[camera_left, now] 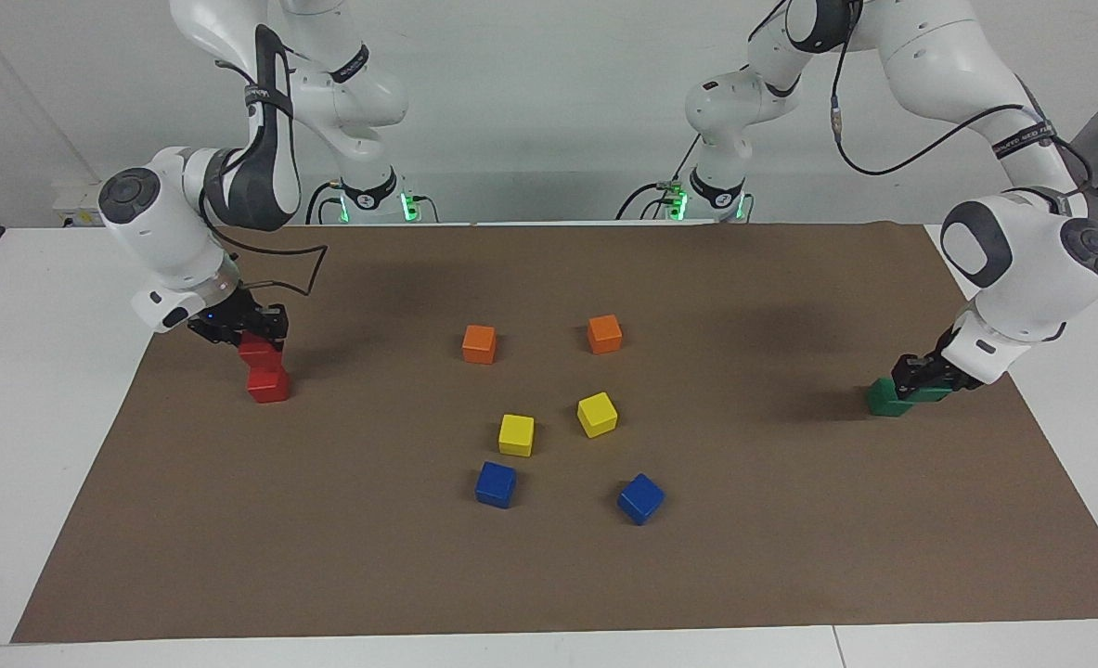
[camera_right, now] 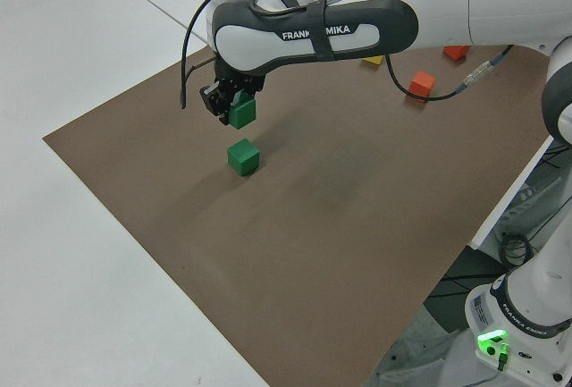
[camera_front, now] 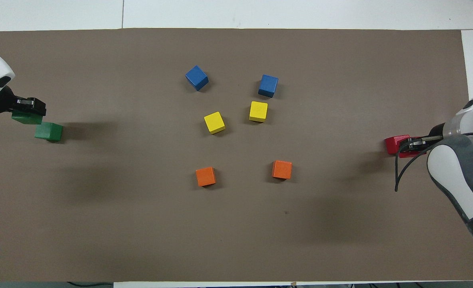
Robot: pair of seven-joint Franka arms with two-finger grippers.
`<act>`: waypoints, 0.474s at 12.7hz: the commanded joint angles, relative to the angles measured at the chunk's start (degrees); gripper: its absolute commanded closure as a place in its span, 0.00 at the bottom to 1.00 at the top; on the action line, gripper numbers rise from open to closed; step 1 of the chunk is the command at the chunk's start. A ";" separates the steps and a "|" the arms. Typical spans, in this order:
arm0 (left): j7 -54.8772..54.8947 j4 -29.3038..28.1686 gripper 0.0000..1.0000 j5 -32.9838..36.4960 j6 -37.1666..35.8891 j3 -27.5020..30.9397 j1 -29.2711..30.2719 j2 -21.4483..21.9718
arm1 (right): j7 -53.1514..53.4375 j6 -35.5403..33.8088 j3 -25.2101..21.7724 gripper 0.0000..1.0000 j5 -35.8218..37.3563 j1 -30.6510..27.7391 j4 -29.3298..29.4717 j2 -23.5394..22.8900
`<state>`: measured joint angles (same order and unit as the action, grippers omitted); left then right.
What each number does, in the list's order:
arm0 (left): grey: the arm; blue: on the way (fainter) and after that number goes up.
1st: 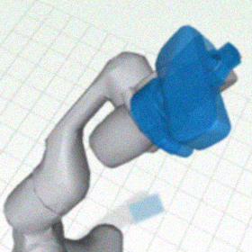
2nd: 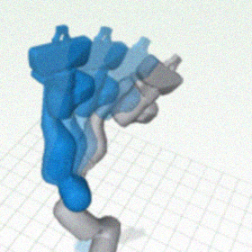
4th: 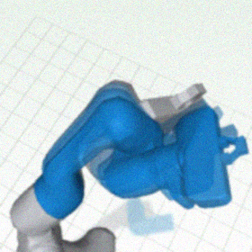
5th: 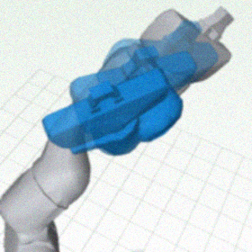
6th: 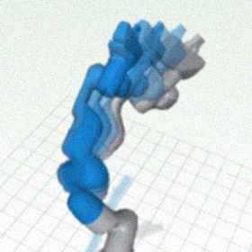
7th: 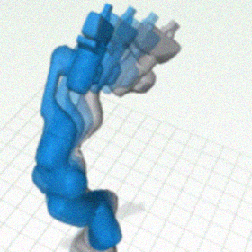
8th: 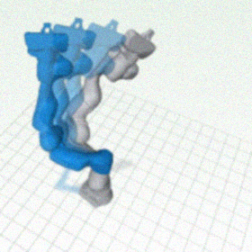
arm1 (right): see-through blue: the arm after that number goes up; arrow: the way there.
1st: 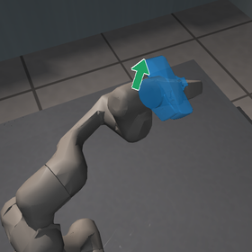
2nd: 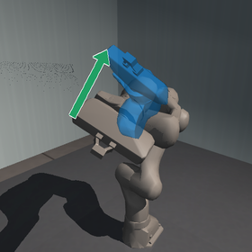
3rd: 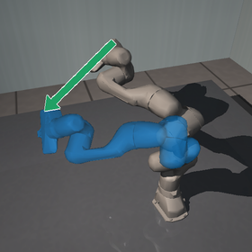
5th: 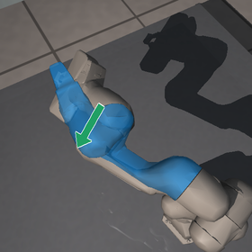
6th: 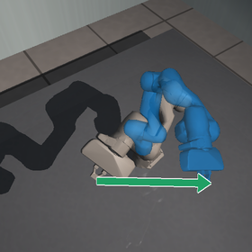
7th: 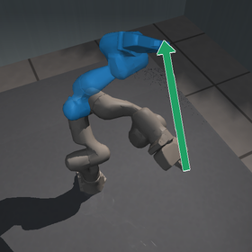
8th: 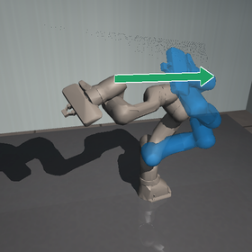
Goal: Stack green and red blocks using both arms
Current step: 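Stack the green cube on the green cube while the right gripper stacks the red cube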
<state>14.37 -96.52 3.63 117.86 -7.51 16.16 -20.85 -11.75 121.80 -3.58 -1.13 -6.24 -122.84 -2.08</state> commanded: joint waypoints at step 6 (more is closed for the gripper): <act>-0.75 -10.62 1.00 -0.82 7.12 -0.48 2.74 3.63 | -3.19 5.99 0.68 1.00 -0.45 -2.02 -0.83 -2.84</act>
<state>14.00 -104.28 3.47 123.93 -7.48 18.07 -19.72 -12.55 126.08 -3.58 -1.12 -7.02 -123.36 -4.16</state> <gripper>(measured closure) 0.449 0.458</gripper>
